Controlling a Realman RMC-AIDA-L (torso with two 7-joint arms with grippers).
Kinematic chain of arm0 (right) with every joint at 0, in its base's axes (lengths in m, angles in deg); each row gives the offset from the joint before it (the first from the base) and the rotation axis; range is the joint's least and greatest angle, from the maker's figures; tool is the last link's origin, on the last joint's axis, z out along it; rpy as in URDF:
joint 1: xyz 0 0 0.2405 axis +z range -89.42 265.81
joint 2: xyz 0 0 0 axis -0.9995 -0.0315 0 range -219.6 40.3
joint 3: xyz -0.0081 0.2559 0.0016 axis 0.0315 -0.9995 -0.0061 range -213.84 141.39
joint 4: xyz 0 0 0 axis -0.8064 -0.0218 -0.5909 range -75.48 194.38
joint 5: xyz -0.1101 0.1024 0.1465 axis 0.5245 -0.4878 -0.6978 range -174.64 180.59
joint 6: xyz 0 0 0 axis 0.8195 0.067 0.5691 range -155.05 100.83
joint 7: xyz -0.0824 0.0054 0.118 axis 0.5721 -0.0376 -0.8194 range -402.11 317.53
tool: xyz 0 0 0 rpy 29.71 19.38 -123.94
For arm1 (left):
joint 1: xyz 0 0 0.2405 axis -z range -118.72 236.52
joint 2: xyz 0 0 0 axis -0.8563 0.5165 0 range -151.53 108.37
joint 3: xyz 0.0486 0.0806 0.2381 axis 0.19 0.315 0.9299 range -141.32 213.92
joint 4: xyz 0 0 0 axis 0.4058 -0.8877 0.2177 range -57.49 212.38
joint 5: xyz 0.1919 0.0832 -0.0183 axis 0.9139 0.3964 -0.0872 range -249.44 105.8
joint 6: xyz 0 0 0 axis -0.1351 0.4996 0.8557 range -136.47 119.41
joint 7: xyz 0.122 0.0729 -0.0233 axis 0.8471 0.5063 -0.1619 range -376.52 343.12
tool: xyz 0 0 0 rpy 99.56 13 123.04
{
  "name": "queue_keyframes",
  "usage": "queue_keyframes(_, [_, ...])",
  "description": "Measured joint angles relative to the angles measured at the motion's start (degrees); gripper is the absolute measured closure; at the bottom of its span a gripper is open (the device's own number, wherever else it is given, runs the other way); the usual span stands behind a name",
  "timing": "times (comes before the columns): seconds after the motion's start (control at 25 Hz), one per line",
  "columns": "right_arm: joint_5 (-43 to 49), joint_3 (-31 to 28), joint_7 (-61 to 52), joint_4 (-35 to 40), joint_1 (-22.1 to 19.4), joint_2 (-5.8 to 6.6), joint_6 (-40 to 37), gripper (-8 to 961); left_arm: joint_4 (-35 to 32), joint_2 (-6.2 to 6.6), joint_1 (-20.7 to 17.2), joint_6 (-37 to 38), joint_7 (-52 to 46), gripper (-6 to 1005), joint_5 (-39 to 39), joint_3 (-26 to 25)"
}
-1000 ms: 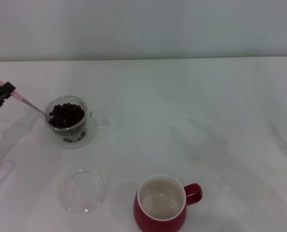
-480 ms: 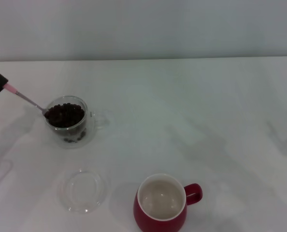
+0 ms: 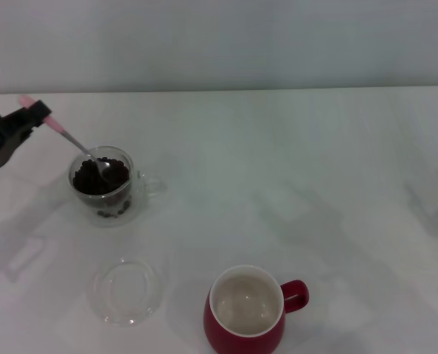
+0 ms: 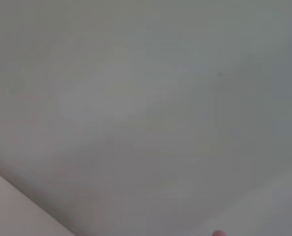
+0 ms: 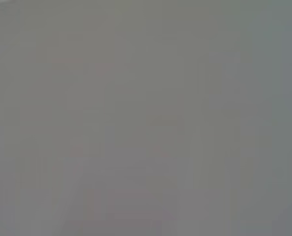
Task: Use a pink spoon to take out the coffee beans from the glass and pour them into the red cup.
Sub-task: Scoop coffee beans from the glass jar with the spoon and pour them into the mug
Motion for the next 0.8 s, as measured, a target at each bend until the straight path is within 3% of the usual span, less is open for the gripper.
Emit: queue_keyframes(0.8, [-0.01,0.02,0.00,-0.02,0.55,0.00,-0.05,270,2.83,-0.80,7.25,7.94,-2.04,874,5.46,4.06])
